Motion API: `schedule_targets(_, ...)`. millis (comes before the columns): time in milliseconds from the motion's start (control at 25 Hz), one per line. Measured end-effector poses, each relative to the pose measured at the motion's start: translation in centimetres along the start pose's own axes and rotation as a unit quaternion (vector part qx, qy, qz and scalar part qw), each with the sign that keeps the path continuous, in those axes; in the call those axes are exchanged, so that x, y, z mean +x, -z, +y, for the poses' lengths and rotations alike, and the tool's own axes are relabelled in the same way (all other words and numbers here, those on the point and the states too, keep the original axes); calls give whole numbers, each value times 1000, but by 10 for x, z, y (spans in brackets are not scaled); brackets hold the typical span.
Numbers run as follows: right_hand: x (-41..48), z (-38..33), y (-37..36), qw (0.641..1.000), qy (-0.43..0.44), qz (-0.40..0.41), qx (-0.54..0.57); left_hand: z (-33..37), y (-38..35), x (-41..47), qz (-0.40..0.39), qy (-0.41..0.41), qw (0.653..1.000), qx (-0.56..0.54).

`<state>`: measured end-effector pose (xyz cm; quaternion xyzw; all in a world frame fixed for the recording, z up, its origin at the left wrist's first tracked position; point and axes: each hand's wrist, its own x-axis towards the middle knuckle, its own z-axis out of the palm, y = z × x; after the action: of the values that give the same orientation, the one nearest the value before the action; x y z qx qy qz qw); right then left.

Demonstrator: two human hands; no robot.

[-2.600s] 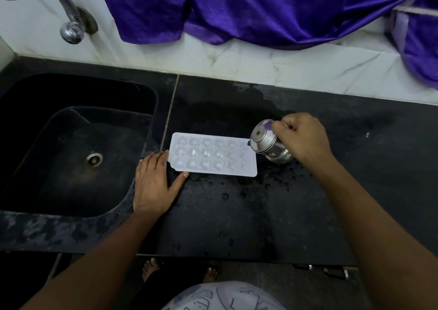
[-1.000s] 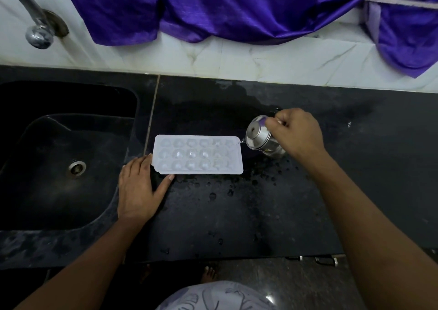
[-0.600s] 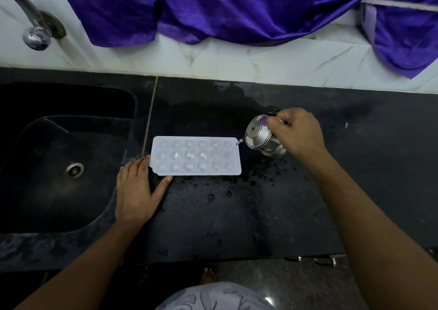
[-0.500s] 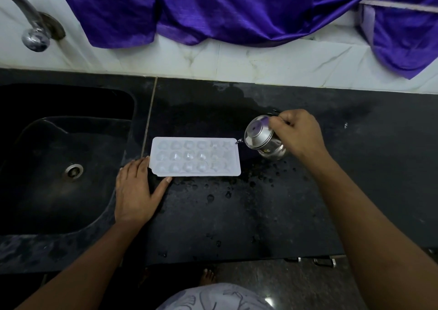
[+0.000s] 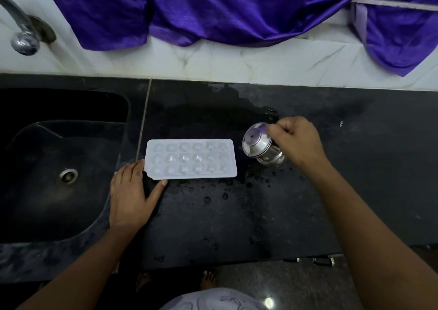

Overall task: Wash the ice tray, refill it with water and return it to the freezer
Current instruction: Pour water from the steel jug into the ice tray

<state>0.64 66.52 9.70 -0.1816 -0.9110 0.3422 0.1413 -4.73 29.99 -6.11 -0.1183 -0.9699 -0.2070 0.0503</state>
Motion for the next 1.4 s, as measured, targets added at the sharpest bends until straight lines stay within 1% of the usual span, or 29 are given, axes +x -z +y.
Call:
schedule_targets(80, -3, -4, 0, 999, 19, -10, -39, 0, 0, 0, 2, 0, 1000, 0)
schedule_targets(320, -9, -12, -1, 994, 55, -22, -88, 0, 0, -1, 3, -2, 1000, 0)
schedule_targets(520, -10, -11, -1, 992, 73, -28, -96, 1, 1, -1, -2, -1, 1000, 1)
schedule_targets(720, -10, -9, 0, 993, 66, -31, -94, 1, 1, 0, -3, -1, 1000, 2)
schedule_targets(840, -11, -2, 1, 998, 31, -18, -45, 1, 1, 1, -3, -2, 1000, -1)
schedule_targets(920, -10, 3, 4, 1000, -6, -8, 28, 0, 1, 0, -5, -1, 1000, 1)
schedule_targets(1000, -9, 4, 7, 992, -32, -10, 120, 0, 1, 0, -6, -1, 1000, 1)
schedule_targets(1080, -10, -1, 9, 981, -37, -11, 192, 0, 1, -1, -2, 0, 1000, -3)
schedule_targets(1160, -10, -7, 8, 977, -28, -13, 211, 0, 1, -1, 2, 0, 1000, -5)
schedule_targets(1240, -10, -14, 4, 984, -13, -20, 179, -1, 1, -2, 3, 1, 1000, -4)
schedule_targets(1400, -12, -28, -6, 998, 43, -25, 45, -1, 0, -1, 8, -3, 1000, -4)
